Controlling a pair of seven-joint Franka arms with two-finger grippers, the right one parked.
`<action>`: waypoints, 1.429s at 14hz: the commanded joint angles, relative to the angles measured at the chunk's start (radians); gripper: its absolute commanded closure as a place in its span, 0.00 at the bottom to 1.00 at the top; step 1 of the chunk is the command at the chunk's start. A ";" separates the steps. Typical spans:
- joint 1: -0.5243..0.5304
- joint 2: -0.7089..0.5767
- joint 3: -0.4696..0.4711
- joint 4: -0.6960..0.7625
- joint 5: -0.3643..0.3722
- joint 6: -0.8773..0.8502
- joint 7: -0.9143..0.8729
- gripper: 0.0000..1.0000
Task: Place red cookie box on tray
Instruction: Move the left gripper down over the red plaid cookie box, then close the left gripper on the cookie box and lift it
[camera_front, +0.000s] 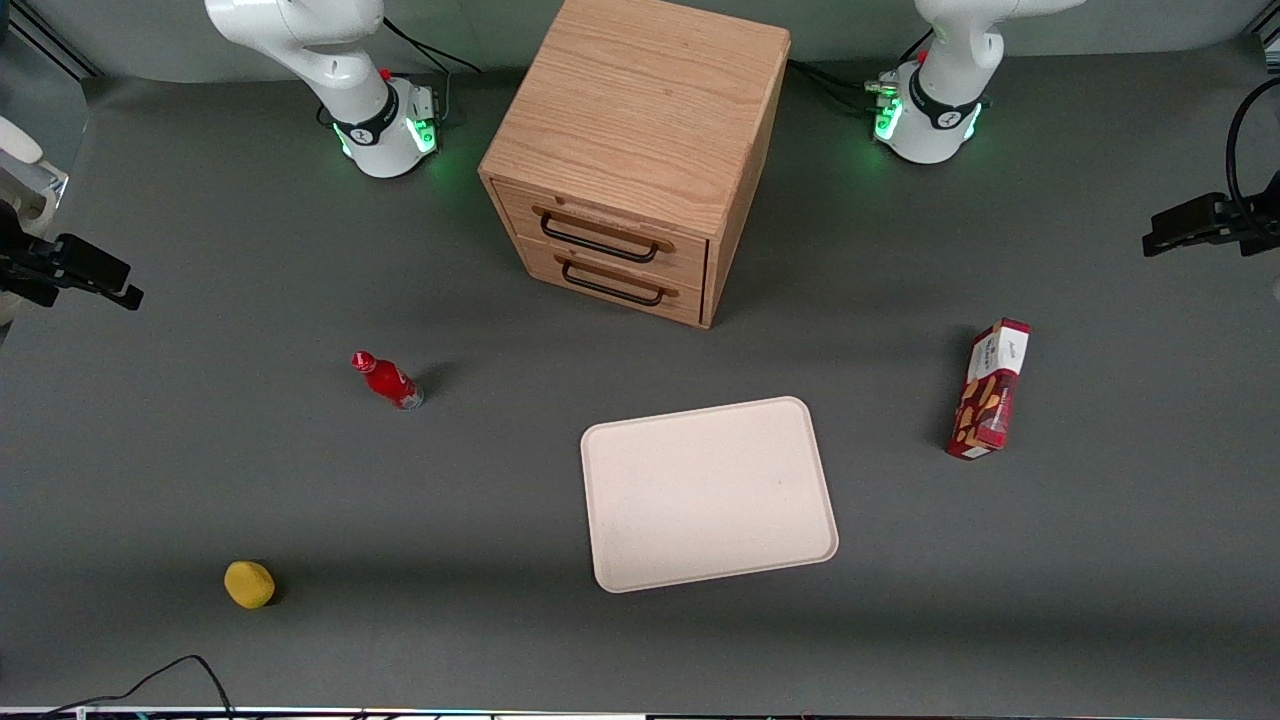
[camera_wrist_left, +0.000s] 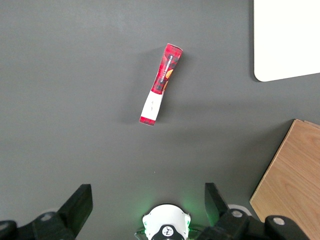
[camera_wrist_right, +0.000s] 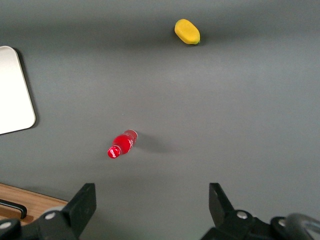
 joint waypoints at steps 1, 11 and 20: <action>-0.010 0.013 0.001 0.032 0.018 -0.042 -0.010 0.00; -0.002 0.131 -0.002 -0.391 0.021 0.481 0.268 0.00; -0.007 0.252 -0.003 -0.731 -0.026 1.107 0.260 0.99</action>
